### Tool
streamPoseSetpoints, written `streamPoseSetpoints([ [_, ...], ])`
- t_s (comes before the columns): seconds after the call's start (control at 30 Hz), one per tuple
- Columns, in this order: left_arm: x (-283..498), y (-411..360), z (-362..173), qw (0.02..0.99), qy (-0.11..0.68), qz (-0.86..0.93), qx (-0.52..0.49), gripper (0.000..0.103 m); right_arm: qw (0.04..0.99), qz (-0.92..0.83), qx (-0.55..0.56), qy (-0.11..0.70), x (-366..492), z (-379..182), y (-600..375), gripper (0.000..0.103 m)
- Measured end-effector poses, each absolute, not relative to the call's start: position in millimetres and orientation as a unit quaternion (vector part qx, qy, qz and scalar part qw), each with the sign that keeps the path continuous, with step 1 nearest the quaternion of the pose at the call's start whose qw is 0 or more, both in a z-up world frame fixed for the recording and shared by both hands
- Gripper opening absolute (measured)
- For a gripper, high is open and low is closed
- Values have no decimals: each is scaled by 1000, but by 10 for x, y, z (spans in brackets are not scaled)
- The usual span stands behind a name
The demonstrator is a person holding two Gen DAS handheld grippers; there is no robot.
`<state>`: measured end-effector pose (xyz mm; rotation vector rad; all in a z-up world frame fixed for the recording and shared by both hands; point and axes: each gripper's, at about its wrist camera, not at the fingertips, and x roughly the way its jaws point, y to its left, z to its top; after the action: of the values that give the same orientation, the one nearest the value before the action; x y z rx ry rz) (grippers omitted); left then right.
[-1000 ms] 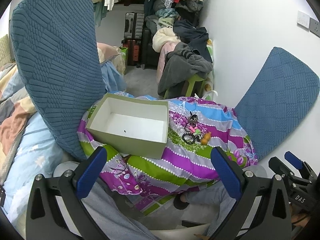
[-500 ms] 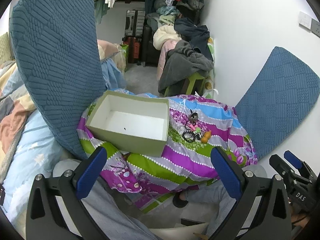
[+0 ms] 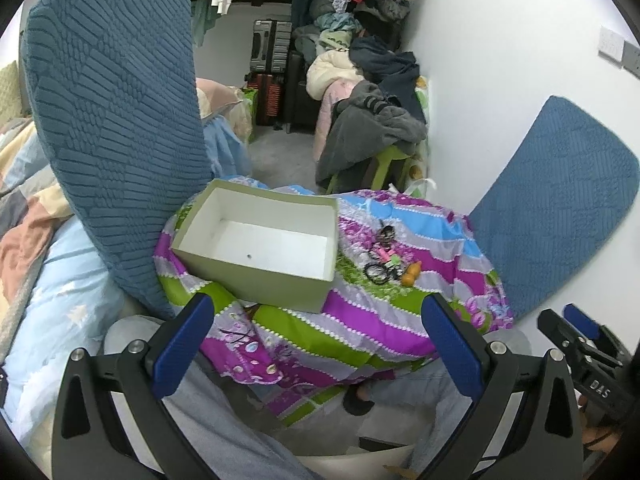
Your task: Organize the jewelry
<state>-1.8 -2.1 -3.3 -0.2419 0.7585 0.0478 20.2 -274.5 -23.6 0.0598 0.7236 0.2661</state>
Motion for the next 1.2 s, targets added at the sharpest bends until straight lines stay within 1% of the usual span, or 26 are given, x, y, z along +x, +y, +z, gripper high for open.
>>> streamPoseSetpoints([
  [0.17,23,-2,8,922,368,21,-118,103,930,131,22,342,235,-197,-2746,84],
  [0.23,21,10,8,924,361,16,-125,103,931,131,19,339,267,-196,-2750,82],
  [0.43,196,-16,-27,922,364,11,-129,103,933,132,19,334,447,-254,-2780,80],
  [0.6,425,-40,-165,916,377,-1,-135,103,939,133,5,318,602,-360,-2791,79],
  [0.73,590,-142,-284,916,383,-6,-119,103,942,128,6,311,730,-464,-2840,80],
  [1.07,913,-476,-623,899,420,-45,-112,102,930,114,25,348,1051,-838,-2974,80],
  [1.13,996,-567,-693,897,426,-61,-102,94,930,99,29,353,1127,-924,-3023,80],
  [1.17,1040,-609,-720,895,429,-67,-100,87,929,98,33,354,1157,-954,-3040,80],
  [1.2,1076,-635,-747,895,429,-70,-103,87,929,94,38,357,1197,-989,-3065,80],
])
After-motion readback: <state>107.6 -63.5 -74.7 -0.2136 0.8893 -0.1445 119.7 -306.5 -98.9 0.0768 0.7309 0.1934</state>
